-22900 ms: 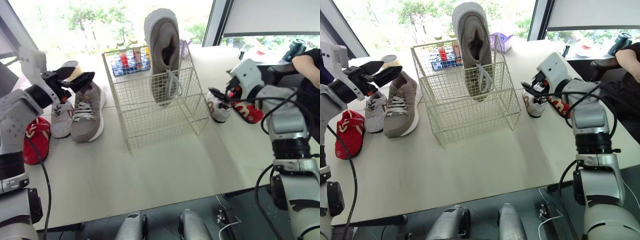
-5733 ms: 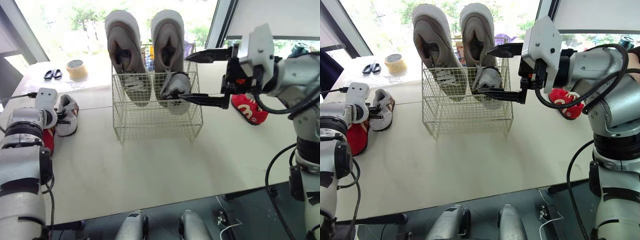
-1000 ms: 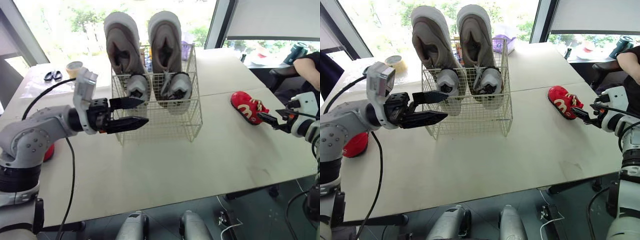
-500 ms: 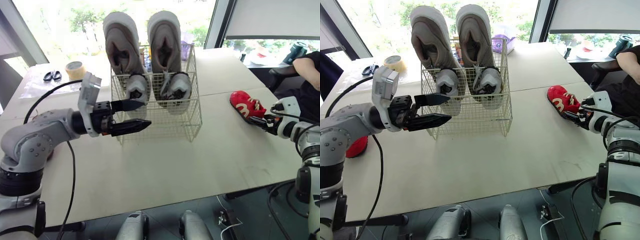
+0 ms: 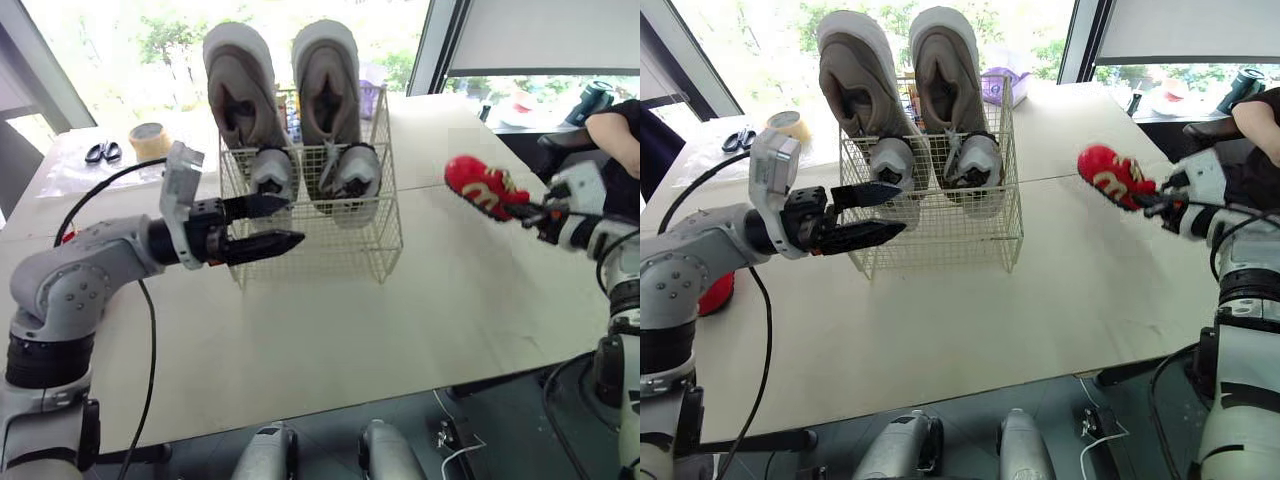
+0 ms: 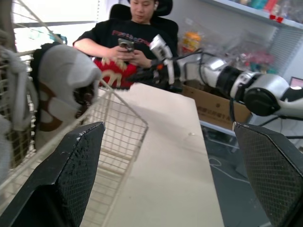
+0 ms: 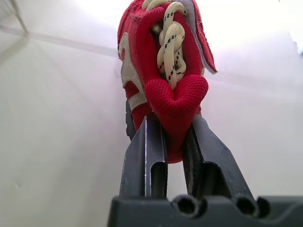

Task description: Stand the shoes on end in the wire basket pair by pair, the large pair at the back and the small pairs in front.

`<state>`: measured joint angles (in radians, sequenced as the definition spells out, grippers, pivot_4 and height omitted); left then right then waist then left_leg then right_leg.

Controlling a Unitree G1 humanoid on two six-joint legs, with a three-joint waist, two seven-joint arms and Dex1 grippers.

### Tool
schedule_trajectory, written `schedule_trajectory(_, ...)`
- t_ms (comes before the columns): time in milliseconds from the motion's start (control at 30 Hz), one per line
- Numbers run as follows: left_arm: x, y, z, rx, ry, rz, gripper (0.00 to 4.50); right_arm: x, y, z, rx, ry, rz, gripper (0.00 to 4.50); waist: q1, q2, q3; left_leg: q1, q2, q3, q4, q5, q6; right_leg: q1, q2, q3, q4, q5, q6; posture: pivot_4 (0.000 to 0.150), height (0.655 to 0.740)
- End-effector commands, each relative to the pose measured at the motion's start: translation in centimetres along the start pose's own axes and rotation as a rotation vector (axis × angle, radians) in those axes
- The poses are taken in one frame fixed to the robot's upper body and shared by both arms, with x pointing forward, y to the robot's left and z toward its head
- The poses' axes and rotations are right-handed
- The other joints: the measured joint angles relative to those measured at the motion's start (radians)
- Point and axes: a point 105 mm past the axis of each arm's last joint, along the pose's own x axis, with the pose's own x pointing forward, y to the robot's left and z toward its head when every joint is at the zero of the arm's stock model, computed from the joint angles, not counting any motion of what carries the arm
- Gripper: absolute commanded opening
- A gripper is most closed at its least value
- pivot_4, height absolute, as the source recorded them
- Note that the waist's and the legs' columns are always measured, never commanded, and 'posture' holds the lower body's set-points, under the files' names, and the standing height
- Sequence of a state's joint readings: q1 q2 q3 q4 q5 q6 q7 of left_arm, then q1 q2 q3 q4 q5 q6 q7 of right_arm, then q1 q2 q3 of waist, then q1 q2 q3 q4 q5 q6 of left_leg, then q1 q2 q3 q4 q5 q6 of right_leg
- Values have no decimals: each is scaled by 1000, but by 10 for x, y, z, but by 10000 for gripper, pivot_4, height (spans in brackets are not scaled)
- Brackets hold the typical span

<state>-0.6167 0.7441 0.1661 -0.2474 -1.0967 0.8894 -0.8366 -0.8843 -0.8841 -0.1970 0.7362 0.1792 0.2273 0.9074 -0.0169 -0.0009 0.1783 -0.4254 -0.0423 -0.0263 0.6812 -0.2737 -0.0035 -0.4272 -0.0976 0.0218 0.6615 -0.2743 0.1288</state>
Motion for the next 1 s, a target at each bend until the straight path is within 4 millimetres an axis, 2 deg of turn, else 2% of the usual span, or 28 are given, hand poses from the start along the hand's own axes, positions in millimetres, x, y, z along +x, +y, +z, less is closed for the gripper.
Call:
schedule_trajectory(33,-5,-2,23,-15,-61,-26,45000,-29,6,105,-260,-266,-38,6,2,0,0,0,0,-1,0,0,0,0,0,0,0,0,0,1500,7400)
schedule_trajectory(67,-5,-2,26,-31,-61,-34,45000,-35,14,124,-304,-313,-27,6,2,0,0,0,0,-1,-1,0,0,0,0,0,0,0,0,1500,7400)
schedule_trajectory(133,-4,3,34,-73,-61,-51,45000,-53,58,175,-422,-460,132,6,5,0,0,0,0,0,0,0,0,0,0,0,0,0,0,1500,7400)
schedule_trajectory(167,-4,6,36,-92,-45,-50,45000,-60,80,188,-473,-502,216,6,6,0,1,0,0,0,1,0,0,1,0,0,0,0,0,1500,7400)
schedule_trajectory(200,-4,8,37,-104,-33,-48,45000,-65,93,192,-499,-518,266,6,4,0,1,0,0,-1,1,0,0,0,0,-1,0,0,0,1500,7400)
schedule_trajectory(300,-3,10,45,-124,-32,-76,45000,-68,131,191,-611,-510,405,6,2,-1,0,0,0,-2,0,0,0,1,1,-1,1,0,0,1500,7400)
schedule_trajectory(433,-3,11,56,-160,-54,-119,45000,-63,159,175,-758,-457,498,6,7,-3,0,0,-1,-2,2,0,0,2,0,-1,0,0,0,1500,7400)
schedule_trajectory(500,-3,11,59,-168,-54,-130,45000,-60,164,166,-821,-437,517,6,7,-4,0,0,-2,-2,3,-3,5,3,0,-1,1,0,0,1500,7400)
schedule_trajectory(633,-4,11,64,-183,-60,-142,45000,-56,171,159,-894,-437,550,6,2,-4,0,0,-2,-2,1,0,0,1,0,-1,1,0,0,1500,7400)
schedule_trajectory(900,-2,15,60,-192,-48,-124,45000,-59,192,162,-916,-498,637,6,1,-4,0,0,-1,-2,1,0,-1,0,0,-1,1,0,0,1500,7400)
schedule_trajectory(1000,-1,15,58,-194,-43,-123,45000,-60,194,165,-913,-508,646,6,5,-4,0,0,-1,-2,1,0,-1,0,0,-1,1,0,0,1500,7400)
